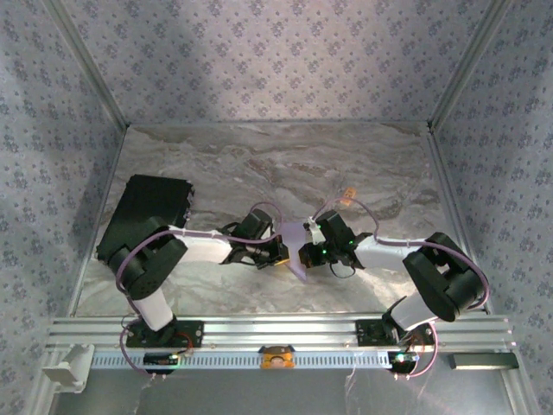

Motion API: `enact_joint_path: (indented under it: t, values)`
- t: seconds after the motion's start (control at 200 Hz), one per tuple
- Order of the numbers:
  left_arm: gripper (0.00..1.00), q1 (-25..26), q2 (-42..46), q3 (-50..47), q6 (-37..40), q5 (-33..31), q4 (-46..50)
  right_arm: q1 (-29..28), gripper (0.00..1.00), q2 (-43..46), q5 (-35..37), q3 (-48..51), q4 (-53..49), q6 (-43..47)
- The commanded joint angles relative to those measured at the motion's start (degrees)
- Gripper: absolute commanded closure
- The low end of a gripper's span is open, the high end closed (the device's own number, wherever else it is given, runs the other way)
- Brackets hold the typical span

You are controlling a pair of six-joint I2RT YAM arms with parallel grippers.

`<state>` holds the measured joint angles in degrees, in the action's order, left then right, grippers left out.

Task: Fold a paper plane with a square sheet of paper (pick it up from the middle)
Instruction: Third fold the triangle at the center of the table.

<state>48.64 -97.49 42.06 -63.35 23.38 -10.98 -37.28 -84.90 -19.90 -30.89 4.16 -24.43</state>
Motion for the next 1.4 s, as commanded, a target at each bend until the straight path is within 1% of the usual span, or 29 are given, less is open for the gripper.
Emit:
enact_joint_path:
  t: [0.0,0.23,0.445,0.605,0.645,0.675,0.715,0.865,0.899,0.939,0.979,1.014,1.094,1.144,1.189,1.274,1.394]
  values:
    - [0.96,-0.44,2.23,2.54,2.53,-0.97,2.11,-0.07,1.0,0.44,1.67,0.67,-1.55,-0.35]
    - [0.96,-1.03,-1.69,1.36,0.96,0.77,-1.17,-0.08,1.0,0.36,1.71,0.84,-1.29,-0.43]
    - [0.98,-1.06,-4.83,0.51,1.09,0.61,-0.73,-0.06,1.0,0.48,1.19,0.75,-1.13,-0.54]
    - [0.99,-1.09,-5.47,0.12,1.2,0.4,0.29,-0.06,1.0,1.6,-0.1,-0.55,-1.97,-1.05]
    - [1.0,-1.09,-5.47,0.11,1.36,0.19,0.76,0.02,0.97,2.6,-0.23,-0.99,-2.71,-1.28]
    - [1.0,-1.09,-5.43,0.1,1.39,0.16,0.85,0.03,0.94,3.5,-0.1,-1.48,-3.67,-1.33]
    - [1.0,-1.09,-5.43,0.09,1.43,0.18,0.86,0.28,0.87,4.93,0.21,-1.99,-4.72,-1.38]
    - [1.0,-1.09,-5.51,0.48,1.83,0.36,1.16,1.75,0.65,11.12,1.4,-3.19,-10.13,-1.68]
    - [1.0,-1.07,-5.43,0.51,1.83,0.34,1.21,2.11,0.62,12.39,0.83,-3.08,-10.78,-1.87]
    - [1.0,-1.07,-5.34,0.54,1.83,0.28,1.23,2.38,0.61,13.56,-0.36,-2.95,-11.1,-2.29]
    - [1.0,-1.05,-5.32,0.52,1.87,0.26,1.21,2.47,0.63,14.1,-2.46,-2.82,-10.91,-2.82]
    - [1.0,-1.07,-5.34,0.5,1.91,0.22,1.23,2.41,0.67,14.0,-4.72,-2.68,-10.38,-3.39]
    - [1.0,-1.02,-5.38,0.64,1.99,0.33,1.19,1.5,0.79,12.58,-9.33,-2.83,-9.1,-5.18]
    - [1.0,-1.06,-5.43,0.73,2.0,0.3,1.15,0.42,0.86,11.07,-10.76,-3.3,-8.97,-6.01]
    - [1.0,-1.08,-5.43,0.72,2.0,0.26,1.23,-0.49,0.91,9.54,-10.59,-3.96,-9.5,-6.29]
    - [1.0,-1.09,-5.51,0.74,2.09,0.32,1.23,-2.06,0.96,6.27,-9.5,-5.29,-11.0,-6.06]
    - [1.0,-1.03,-5.53,0.85,2.18,0.34,1.4,-4.0,0.97,2.62,-9.3,-7.3,-11.66,-5.7]
